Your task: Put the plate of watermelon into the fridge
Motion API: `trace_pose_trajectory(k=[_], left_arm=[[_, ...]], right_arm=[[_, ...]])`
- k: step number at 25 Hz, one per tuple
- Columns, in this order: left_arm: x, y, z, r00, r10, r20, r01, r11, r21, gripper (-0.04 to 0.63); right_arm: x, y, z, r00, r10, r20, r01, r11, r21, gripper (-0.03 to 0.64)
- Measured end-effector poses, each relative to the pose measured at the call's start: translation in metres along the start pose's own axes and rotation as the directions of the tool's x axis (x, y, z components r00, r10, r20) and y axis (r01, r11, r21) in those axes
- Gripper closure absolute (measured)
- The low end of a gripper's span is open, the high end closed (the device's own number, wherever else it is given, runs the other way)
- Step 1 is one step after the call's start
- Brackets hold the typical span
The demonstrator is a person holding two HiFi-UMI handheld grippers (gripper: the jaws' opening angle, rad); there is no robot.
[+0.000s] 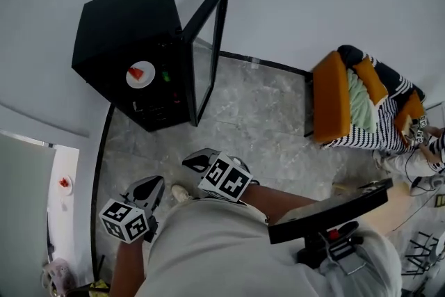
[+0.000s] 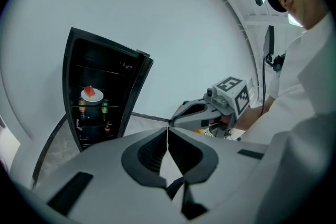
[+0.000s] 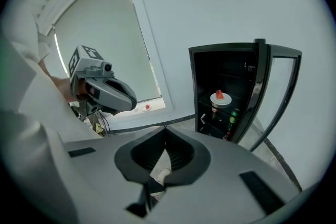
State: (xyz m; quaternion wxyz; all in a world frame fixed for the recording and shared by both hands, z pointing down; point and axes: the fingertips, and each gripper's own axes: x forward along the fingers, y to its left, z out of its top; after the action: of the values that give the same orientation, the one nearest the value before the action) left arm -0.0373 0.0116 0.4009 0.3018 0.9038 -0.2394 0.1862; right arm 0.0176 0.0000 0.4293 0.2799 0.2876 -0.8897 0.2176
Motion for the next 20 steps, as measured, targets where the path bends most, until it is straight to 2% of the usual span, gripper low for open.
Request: trace_pose_trajectory(k=[7,11,20], left_arm=[[0.031,-0.046,-0.009,1.000,0.014,-0.012,-0.014,1.000,-0.001,0.581],[0.036,-0.057,-0.019,0.999,0.025,-0.046,-0.026,1.000,-0.005,0.581],[0.042,-0.076,-0.024,0.997,0.041,-0.058,-0.040,0.999,0.016,0.581]], right_arm=[[-0.036,0.001,-0.020,0.999,0.037,0.014,-0.036,0.997,-0.065,0.601],[-0.046,0.000,-0.027,0.999,0.048,0.026,-0.046,0.997,-0.058,0.601],[-0.057,0.010,-0.042,0.996,0.075,0.047,-0.073,0.996,-0.047,0.601]])
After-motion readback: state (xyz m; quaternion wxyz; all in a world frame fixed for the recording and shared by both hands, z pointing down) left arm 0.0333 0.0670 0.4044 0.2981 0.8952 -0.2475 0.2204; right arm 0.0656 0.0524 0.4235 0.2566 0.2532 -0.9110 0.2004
